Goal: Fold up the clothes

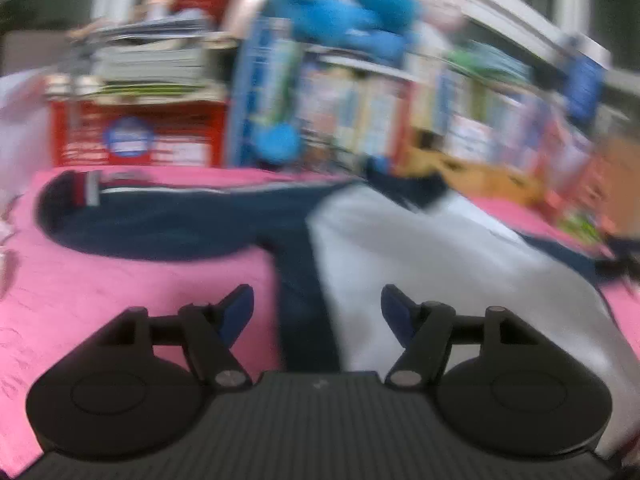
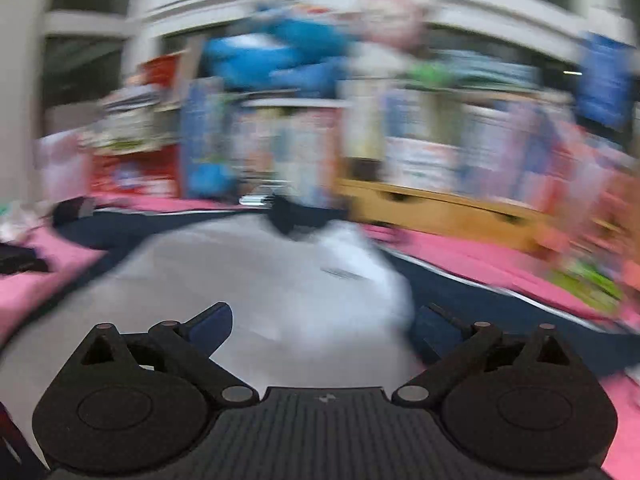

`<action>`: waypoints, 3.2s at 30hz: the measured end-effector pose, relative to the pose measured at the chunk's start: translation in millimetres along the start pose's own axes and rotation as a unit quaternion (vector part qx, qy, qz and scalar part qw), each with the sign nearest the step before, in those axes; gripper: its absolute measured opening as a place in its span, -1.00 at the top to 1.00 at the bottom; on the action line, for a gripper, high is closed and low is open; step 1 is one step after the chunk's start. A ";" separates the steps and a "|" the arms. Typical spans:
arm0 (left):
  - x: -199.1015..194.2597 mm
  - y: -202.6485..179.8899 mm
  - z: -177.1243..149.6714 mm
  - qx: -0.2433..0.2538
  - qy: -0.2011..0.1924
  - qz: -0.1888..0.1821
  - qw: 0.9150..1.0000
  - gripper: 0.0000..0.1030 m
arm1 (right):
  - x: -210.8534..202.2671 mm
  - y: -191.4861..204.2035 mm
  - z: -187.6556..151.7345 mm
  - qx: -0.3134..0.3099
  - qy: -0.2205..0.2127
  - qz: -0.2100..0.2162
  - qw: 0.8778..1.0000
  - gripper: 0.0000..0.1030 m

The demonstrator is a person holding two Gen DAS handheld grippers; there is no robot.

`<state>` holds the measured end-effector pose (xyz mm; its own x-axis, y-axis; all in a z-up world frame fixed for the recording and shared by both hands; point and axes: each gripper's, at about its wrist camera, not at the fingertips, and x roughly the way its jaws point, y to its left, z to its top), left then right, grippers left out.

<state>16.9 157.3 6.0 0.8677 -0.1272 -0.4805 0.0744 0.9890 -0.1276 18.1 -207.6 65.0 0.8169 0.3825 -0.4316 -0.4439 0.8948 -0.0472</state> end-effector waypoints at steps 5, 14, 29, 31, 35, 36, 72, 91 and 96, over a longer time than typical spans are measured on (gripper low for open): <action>70.4 45.0 45.3 0.073 0.001 0.132 0.989 -0.30 | 99.2 54.8 33.9 -0.035 0.015 0.120 0.992 -0.88; 158.1 167.3 92.2 0.005 0.095 0.233 0.968 0.15 | 186.7 79.5 19.3 0.046 0.094 0.182 0.978 -0.69; 120.5 177.2 127.8 0.016 0.016 0.286 0.958 0.50 | 189.0 115.2 6.5 -0.056 0.116 0.149 0.980 -1.00; 116.2 129.1 112.4 0.000 0.015 0.167 0.986 0.49 | 190.2 116.6 8.9 -0.055 0.115 0.146 0.981 -1.00; 120.4 42.1 76.6 -0.080 0.055 -0.071 0.993 0.42 | 190.6 112.6 21.3 -0.046 0.097 0.142 0.984 -0.93; 125.5 21.6 67.6 -0.079 0.072 -0.099 0.989 0.42 | 190.7 109.1 24.6 -0.045 0.090 0.141 0.985 -0.93; 163.1 -43.2 19.7 0.100 0.071 0.042 0.992 0.34 | 85.3 -467.2 -92.7 0.200 0.116 -0.453 0.861 0.43; 67.8 -94.8 -10.0 0.094 0.056 -0.065 0.992 -0.05 | 56.8 -86.7 -16.4 -0.044 0.022 -0.056 0.997 -0.83; 46.2 -104.6 -51.5 0.160 0.067 -0.057 0.983 -0.10 | 69.9 24.5 -24.0 -0.046 0.058 0.134 0.988 -0.83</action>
<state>23.8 44.1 -47.5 0.7744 -0.2264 -0.5908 0.3364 0.9382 0.0813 55.5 -164.5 12.1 0.6198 0.5692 -0.5402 -0.6747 0.7381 0.0036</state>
